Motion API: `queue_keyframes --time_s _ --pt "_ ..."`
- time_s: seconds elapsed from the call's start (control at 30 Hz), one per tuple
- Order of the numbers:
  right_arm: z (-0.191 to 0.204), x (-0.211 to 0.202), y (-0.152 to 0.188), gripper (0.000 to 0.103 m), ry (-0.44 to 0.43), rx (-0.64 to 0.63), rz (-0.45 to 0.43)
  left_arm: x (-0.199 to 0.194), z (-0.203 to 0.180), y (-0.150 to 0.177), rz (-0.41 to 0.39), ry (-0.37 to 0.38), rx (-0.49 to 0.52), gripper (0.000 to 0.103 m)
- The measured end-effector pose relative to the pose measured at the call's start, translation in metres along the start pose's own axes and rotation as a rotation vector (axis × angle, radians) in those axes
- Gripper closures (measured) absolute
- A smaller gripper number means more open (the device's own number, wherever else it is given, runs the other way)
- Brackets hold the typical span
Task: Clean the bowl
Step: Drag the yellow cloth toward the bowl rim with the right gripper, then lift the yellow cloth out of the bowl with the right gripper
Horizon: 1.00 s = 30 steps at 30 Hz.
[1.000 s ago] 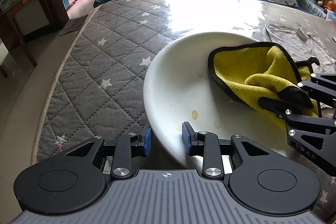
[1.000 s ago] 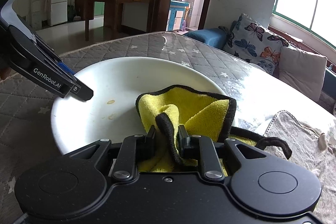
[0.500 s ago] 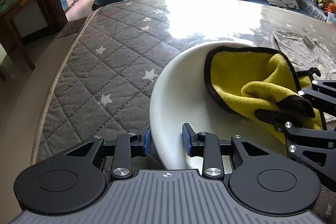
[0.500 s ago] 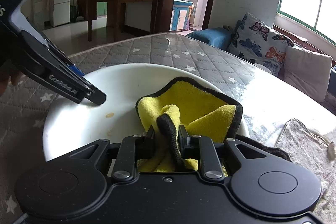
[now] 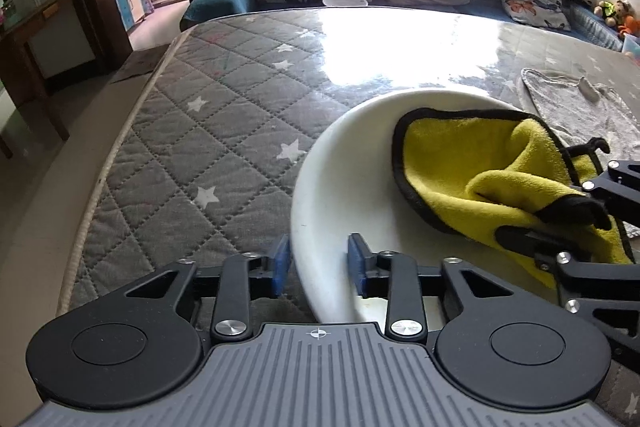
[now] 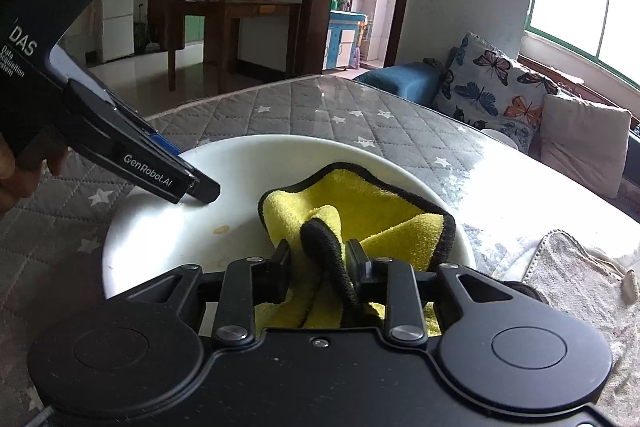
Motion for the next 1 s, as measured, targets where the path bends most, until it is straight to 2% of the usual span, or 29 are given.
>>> queue_keyframes --time_s 0.17,0.33,1.0 --pt "0.0 0.002 0.001 0.079 -0.006 -0.003 0.014 0.0 0.0 -0.001 -0.001 -0.002 -0.016 0.074" --pt "0.0 -0.003 0.001 0.088 0.007 0.008 -0.013 0.002 -0.002 -0.005 -0.019 -0.018 -0.006 0.075" --pt "-0.036 -0.055 -0.005 0.088 0.213 0.037 -0.128 -0.003 -0.003 -0.011 -0.046 -0.076 0.015 0.076"
Point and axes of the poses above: each gripper's, at about its wrist camera, not at the fingertips, and x roughly the way its jaws point, z to its left, y to its underside, the point moved 3 cm from there along x, roughly the way its jaws point, and after that the axes turned 3 degrees about -z, right-handed, at the moved point
